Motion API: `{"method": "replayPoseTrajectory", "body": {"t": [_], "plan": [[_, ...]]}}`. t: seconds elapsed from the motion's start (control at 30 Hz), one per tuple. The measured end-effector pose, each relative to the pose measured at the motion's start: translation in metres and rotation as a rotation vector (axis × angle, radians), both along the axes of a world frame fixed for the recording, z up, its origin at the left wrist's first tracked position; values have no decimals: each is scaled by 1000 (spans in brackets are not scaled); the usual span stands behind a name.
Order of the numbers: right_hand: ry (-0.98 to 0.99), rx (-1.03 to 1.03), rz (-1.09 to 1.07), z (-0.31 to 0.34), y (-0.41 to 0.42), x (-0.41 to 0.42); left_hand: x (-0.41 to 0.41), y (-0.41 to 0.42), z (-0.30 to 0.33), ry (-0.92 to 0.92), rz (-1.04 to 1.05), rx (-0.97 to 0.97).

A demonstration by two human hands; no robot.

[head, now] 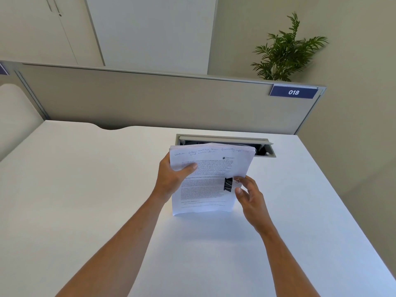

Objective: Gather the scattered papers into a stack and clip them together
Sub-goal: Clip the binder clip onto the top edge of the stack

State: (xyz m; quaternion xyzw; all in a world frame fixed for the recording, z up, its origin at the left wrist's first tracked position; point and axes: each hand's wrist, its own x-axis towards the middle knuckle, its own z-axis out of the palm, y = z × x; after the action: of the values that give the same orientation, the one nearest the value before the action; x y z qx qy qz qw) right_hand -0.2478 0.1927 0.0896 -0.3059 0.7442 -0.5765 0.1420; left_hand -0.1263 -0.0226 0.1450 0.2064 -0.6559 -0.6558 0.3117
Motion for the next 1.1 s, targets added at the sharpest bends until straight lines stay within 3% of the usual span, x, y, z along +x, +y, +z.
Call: {"method": "replayPoseTrajectory", "body": {"t": [0.3, 0.6, 0.73, 0.83, 1.1], "plan": [[68, 15, -11, 9, 2, 4, -1, -5, -2, -59, -37, 27], [313, 27, -75, 66, -8, 10, -2, -10, 11, -47, -79, 16], [540, 21, -101, 99, -20, 13, -1, -10, 11, -31, -96, 24], [577, 32, 11, 130, -35, 19, -2, -9, 12, -18, -111, 32], [749, 296, 314, 172, -93, 24, -2, -12, 12, -20, -99, -27]]}}
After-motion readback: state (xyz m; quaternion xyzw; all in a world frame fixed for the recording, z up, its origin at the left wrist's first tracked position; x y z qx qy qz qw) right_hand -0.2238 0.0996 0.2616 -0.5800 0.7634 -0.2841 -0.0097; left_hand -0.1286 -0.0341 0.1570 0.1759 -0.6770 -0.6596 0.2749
